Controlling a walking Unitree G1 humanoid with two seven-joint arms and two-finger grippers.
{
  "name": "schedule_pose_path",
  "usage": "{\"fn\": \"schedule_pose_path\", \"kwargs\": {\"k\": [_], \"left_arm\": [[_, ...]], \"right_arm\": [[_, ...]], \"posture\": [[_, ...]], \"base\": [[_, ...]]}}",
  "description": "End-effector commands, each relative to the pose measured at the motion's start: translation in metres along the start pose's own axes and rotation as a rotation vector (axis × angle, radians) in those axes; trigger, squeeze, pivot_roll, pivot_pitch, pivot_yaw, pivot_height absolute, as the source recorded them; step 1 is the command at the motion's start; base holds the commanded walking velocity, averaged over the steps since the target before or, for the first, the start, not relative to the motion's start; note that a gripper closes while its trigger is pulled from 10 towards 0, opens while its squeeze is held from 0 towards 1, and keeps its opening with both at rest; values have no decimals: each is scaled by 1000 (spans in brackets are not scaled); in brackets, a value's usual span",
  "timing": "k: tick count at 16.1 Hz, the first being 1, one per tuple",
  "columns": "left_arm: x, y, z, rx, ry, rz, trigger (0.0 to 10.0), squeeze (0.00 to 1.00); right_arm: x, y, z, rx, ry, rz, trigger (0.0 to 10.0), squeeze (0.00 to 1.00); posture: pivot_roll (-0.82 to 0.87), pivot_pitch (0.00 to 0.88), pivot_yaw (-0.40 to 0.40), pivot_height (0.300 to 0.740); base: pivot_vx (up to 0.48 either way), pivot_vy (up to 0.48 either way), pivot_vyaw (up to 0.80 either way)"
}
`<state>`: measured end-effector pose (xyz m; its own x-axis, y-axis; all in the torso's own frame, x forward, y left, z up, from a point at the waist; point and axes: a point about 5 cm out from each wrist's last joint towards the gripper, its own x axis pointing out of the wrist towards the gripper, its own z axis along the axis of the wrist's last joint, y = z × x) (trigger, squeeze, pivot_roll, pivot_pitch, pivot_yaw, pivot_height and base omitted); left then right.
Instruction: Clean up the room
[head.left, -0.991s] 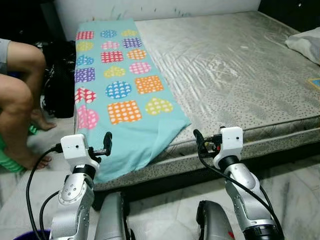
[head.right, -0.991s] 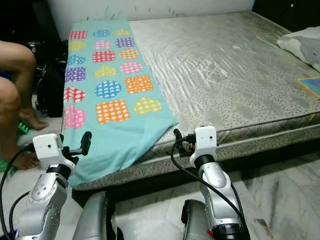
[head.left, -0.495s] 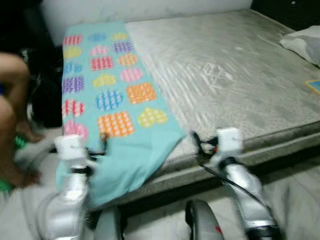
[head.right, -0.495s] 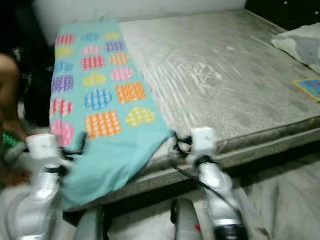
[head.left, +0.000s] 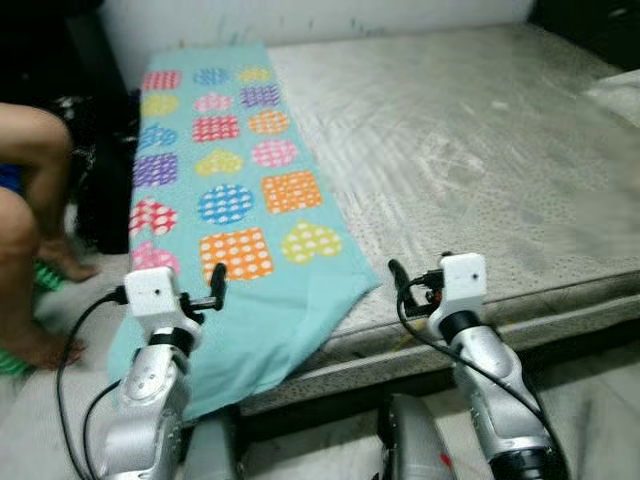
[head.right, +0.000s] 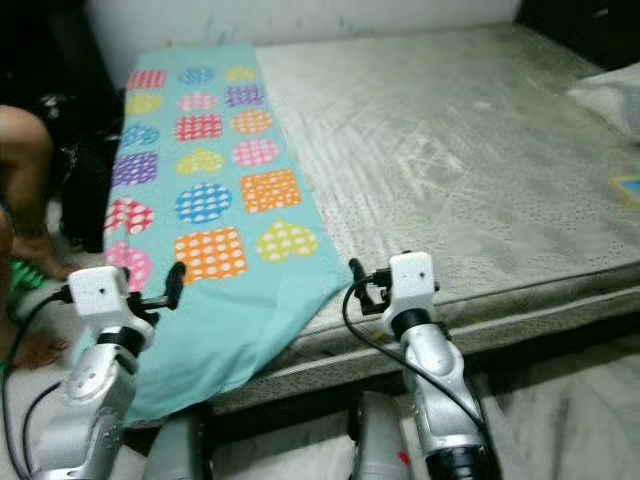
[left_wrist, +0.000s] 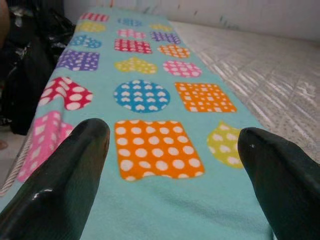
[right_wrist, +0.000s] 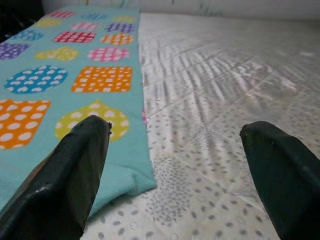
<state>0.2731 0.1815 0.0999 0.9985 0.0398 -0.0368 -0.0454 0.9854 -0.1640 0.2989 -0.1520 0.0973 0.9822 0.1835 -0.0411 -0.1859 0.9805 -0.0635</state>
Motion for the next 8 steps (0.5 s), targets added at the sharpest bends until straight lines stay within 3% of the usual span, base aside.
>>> {"fn": "schedule_pose_path", "kwargs": {"k": [1, 5, 8], "left_arm": [[-1, 4, -3, 7, 17, 13, 10000, 0], [-1, 3, -3, 9, 22, 14, 10000, 0], [-1, 3, -4, 4, 29, 14, 10000, 0]], "right_arm": [[1, 4, 2, -22, -6, 21, 10000, 0], [1, 3, 0, 30, -4, 12, 10000, 0], [1, 2, -1, 22, 9, 18, 10000, 0]], "posture": [[-84, 64, 17, 560], [-85, 70, 17, 560], [-86, 75, 18, 560]], "base": [[0, 0, 800], [0, 0, 675], [0, 0, 0]]}}
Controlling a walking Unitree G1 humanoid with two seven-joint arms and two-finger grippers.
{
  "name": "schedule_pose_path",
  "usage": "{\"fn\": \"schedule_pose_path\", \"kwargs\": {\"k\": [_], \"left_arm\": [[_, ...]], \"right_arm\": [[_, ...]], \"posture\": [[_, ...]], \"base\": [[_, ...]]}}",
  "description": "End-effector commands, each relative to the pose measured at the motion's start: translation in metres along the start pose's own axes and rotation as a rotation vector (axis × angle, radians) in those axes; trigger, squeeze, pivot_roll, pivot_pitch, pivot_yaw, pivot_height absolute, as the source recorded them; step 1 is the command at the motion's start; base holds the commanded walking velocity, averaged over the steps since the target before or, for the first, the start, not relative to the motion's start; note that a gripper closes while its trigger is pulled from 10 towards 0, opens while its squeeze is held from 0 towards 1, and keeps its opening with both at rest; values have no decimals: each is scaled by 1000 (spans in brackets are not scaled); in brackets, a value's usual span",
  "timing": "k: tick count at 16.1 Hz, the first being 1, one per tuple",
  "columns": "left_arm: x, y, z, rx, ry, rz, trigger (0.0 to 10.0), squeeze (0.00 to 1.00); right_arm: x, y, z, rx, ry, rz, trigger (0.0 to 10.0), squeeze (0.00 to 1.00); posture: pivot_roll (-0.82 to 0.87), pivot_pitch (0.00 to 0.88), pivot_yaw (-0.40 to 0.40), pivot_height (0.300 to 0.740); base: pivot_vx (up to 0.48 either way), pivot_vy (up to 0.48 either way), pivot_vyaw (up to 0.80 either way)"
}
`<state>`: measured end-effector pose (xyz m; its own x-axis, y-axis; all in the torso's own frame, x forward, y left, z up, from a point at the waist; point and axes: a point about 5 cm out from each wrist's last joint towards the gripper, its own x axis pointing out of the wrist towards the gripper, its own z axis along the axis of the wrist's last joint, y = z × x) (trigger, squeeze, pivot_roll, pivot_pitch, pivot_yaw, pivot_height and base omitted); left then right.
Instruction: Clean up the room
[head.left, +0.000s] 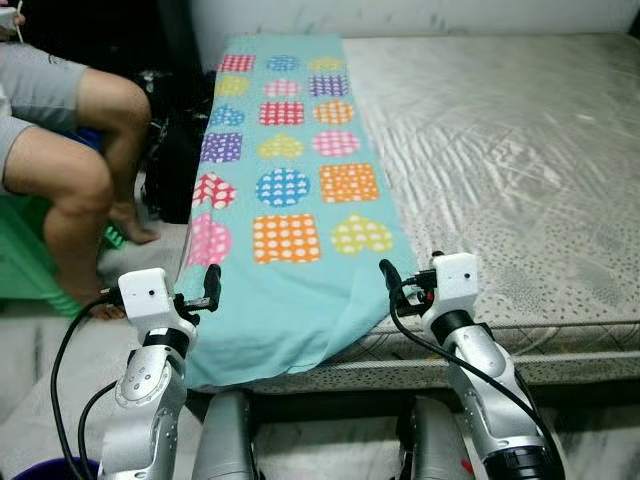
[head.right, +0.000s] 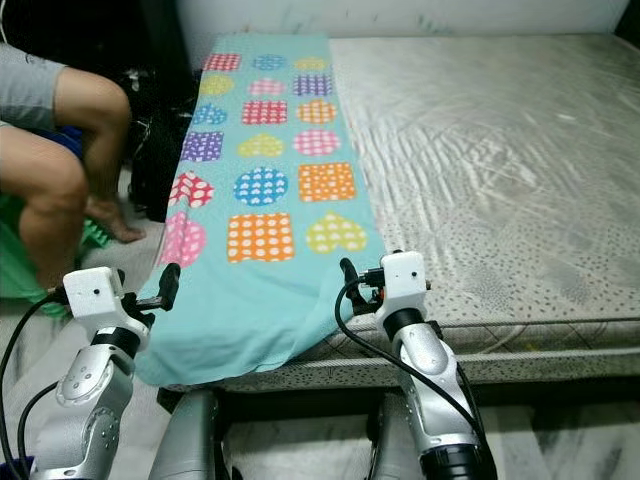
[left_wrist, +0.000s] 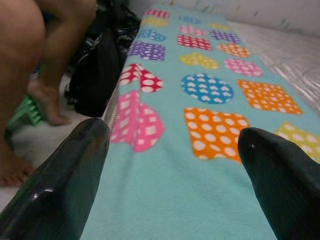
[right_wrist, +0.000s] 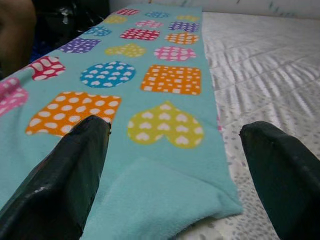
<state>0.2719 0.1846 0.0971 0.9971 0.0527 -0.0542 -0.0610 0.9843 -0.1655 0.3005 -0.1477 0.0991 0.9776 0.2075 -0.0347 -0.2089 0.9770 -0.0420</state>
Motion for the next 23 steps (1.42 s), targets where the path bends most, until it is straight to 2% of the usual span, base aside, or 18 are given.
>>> {"fn": "schedule_pose_path", "kwargs": {"k": [1, 3, 9, 12, 14, 15, 16, 19, 21, 22, 23], "left_arm": [[0, -1, -2, 7, 14, -2, 10000, 0], [0, -1, -2, 6, 17, -1, 10000, 0], [2, 8, -1, -2, 29, 78, 10000, 0], [4, 6, 2, 4, 24, 75, 10000, 0], [5, 4, 3, 8, 23, 70, 10000, 0], [5, 3, 3, 9, 23, 66, 10000, 0], [4, 3, 3, 9, 24, 65, 10000, 0], [3, 2, 3, 9, 27, 67, 10000, 0], [0, 3, 2, 7, 36, 76, 10000, 0], [-2, 4, 2, 9, 39, 79, 10000, 0], [-5, 4, 0, 14, 46, 77, 10000, 0]], "right_arm": [[-1, -1, -3, 1, 18, -4, 10000, 0], [-1, -1, -3, 13, 18, -6, 10000, 0], [-4, -2, -8, -12, 54, 42, 10000, 0], [-9, -5, -9, 1, 51, 43, 10000, 0], [-9, -3, -7, 4, 40, 49, 10000, 0], [-9, -2, -6, -73, 36, 62, 10000, 0], [-9, -1, -5, -89, 25, 67, 10000, 0], [-9, -3, -3, -67, 24, 41, 10000, 0], [-5, -3, 1, -89, 21, 21, 10000, 0], [-3, -4, 1, -54, 26, 7, 10000, 0], [0, -5, -1, -55, 39, -3, 10000, 0]], "posture": [[-86, 75, 18, 560], [-86, 78, 18, 540], [-91, 90, 23, 535], [-94, 97, 27, 495], [-93, 104, 32, 495], [-93, 105, 35, 495], [-93, 106, 36, 495], [-77, 114, 36, 495], [-69, 122, 36, 495], [-64, 126, 36, 495], [-55, 136, 38, 495]], "base": [[0, 0, 0], [0, 0, 0], [0, 0, 0], [0, 0, 0], [0, 0, 0], [0, 0, 800], [0, 0, 800], [0, 0, 800], [0, 0, 800], [0, 0, 0], [0, 0, 0]]}}
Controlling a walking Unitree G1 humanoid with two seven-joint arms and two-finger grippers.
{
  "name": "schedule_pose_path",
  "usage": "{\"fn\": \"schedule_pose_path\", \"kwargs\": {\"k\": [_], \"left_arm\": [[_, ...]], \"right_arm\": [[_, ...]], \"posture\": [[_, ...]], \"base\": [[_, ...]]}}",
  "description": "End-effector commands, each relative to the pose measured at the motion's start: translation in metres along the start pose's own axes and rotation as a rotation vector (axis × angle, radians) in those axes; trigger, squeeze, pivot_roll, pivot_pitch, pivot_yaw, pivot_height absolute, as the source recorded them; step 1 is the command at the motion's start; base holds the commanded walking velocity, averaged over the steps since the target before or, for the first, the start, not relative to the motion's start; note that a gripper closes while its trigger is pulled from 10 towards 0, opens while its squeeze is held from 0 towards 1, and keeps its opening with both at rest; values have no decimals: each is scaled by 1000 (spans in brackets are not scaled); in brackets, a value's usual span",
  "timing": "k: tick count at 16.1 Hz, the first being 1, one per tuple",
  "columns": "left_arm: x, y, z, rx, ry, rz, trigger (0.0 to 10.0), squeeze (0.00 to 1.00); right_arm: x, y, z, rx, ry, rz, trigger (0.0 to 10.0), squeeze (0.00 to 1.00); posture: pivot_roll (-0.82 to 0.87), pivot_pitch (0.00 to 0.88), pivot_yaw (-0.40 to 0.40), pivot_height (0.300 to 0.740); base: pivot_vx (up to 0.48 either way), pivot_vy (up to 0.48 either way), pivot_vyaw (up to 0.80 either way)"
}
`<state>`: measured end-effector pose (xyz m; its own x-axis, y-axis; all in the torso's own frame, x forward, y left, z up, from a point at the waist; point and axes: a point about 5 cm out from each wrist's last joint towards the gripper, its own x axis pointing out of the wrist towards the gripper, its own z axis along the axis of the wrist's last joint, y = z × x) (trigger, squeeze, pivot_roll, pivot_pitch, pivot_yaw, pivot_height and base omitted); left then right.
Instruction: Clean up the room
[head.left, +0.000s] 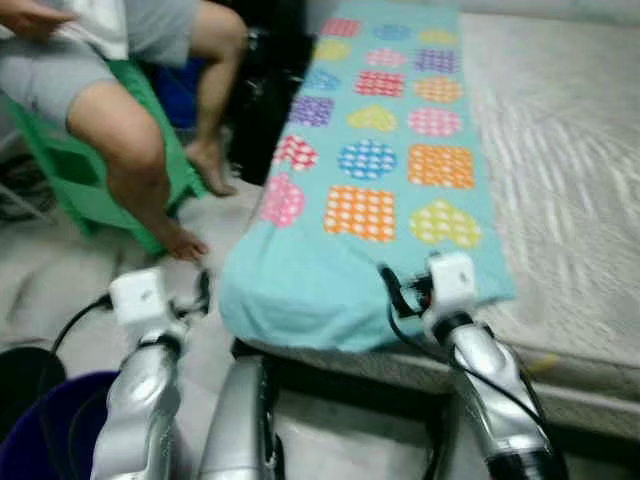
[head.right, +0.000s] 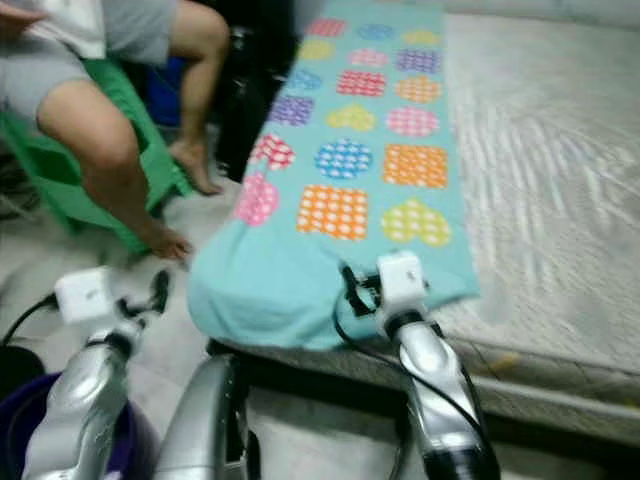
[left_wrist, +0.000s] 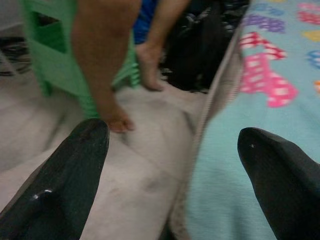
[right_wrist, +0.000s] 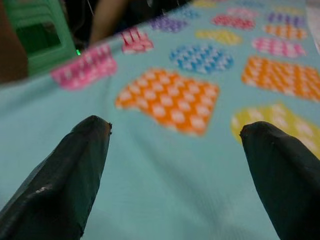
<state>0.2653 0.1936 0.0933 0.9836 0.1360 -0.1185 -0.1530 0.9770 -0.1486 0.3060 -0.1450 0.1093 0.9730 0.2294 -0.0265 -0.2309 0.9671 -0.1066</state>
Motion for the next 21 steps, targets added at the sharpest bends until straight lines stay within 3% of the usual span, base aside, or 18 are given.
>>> {"fn": "schedule_pose_path", "kwargs": {"k": [1, 5, 7, 11, 14, 16, 17, 21], "left_arm": [[-2, -6, 1, 10, 1, -19, 10000, 0], [-5, -15, 1, 20, 9, -43, 10000, 0], [-6, -20, 5, 22, 3, -57, 10000, 0], [-9, -20, 0, 27, 30, -62, 10000, 0], [-11, -25, -3, 29, 53, -76, 10000, 0], [-11, -26, -2, 28, 55, -78, 10000, 0], [-9, -27, 0, 28, 52, -78, 10000, 0], [-9, -26, -1, 28, 54, -74, 10000, 0]], "right_arm": [[-2, -6, -12, -10, 56, -35, 10000, 0], [21, 4, -2, -39, 37, -75, 10000, 0], [35, 11, 5, -124, 28, -94, 10000, 0], [45, 7, 4, -183, 64, -142, 10000, 0], [45, 2, -10, -242, 145, -162, 10000, 0], [44, -13, -21, -272, 223, -232, 10000, 0], [45, -27, -21, -272, 239, -286, 0, 0], [47, -38, -18, -265, 248, -326, 0, 0]], "posture": [[-50, 142, 40, 495], [-17, 154, 48, 495], [9, 154, 47, 495], [9, 161, 48, 495], [2, 169, 50, 495], [6, 171, 50, 495], [7, 172, 51, 495], [-1, 170, 48, 495]], "base": [[0, 0, 0], [0, 0, 0], [0, 0, 0], [0, 0, 0], [0, 0, 0], [0, 0, 0], [0, 0, 0], [0, 0, 0]]}}
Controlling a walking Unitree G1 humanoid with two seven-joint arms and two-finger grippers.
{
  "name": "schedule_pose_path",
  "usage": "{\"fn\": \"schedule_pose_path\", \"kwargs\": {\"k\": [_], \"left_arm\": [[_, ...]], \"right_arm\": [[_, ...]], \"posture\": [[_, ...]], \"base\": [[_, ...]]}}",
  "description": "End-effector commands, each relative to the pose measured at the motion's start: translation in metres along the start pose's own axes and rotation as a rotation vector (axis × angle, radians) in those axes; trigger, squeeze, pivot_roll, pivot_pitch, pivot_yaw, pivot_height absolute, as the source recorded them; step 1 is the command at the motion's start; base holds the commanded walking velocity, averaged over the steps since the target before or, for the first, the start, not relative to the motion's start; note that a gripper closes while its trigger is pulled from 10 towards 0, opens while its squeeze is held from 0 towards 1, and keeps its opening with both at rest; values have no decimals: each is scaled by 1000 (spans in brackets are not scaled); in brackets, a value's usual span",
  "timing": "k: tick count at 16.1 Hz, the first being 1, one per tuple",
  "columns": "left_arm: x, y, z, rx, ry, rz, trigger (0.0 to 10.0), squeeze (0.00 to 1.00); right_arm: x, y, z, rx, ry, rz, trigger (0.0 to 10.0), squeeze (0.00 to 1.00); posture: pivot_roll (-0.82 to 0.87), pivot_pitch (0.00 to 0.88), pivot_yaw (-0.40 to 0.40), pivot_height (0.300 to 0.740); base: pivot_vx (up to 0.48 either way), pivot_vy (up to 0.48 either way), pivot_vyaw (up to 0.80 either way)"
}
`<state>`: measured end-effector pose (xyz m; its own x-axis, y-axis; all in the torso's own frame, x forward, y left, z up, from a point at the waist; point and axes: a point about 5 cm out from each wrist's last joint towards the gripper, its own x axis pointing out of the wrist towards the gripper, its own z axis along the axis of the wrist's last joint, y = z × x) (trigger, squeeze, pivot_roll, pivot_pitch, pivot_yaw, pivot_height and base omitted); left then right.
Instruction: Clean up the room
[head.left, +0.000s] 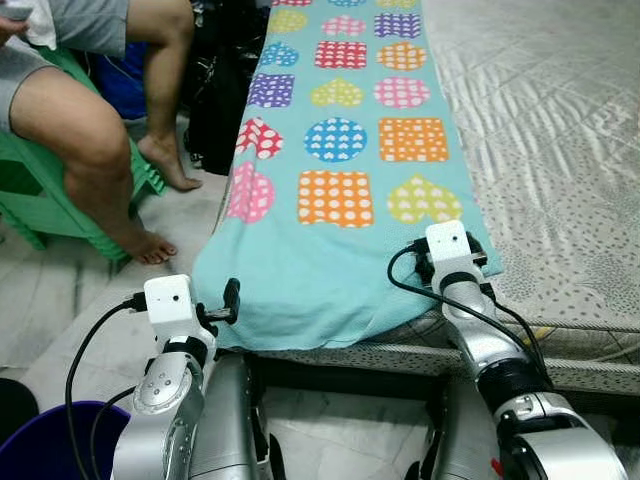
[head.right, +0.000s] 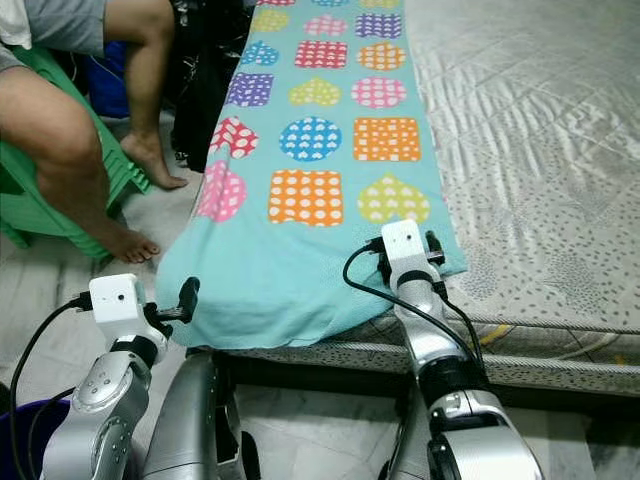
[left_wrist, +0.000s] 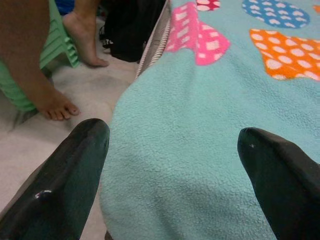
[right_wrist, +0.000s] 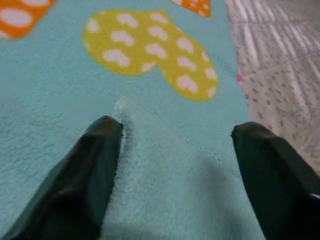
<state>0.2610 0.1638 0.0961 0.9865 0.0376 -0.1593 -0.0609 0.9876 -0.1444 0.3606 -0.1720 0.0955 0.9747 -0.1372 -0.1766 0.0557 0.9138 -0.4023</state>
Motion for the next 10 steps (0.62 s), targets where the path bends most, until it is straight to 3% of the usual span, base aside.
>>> {"fn": "schedule_pose_path", "kwargs": {"k": [1, 4, 6, 7, 8, 10], "left_arm": [[-1, 2, 1, 9, 1, 17, 10000, 0], [-1, 2, 2, 5, -2, 18, 10000, 0], [0, 4, 2, 7, -4, 18, 10000, 0], [0, 4, 2, 7, -6, 18, 10000, 0], [0, 4, 2, 6, -5, 18, 10000, 0], [1, 1, 1, 4, -6, 12, 10000, 0]], "right_arm": [[0, 0, -4, 13, 16, -2, 0, 0], [-7, 5, -8, 44, 10, 40, 0, 0], [-12, 10, -5, 66, -7, 81, 824, 0], [-16, 13, -6, 79, -8, 108, 2902, 0], [-19, 14, -8, 76, -10, 113, 3059, 0], [-24, 17, -12, 81, -1, 114, 5961, 0]], "posture": [[-1, 170, 47, 495], [-3, 171, 48, 495], [-6, 171, 47, 495], [-11, 172, 47, 495], [-11, 172, 47, 495], [-13, 173, 51, 495]], "base": [[0, 0, 0], [0, 0, 0], [0, 0, 0], [0, 0, 0], [0, 0, 0], [0, 0, 0]]}}
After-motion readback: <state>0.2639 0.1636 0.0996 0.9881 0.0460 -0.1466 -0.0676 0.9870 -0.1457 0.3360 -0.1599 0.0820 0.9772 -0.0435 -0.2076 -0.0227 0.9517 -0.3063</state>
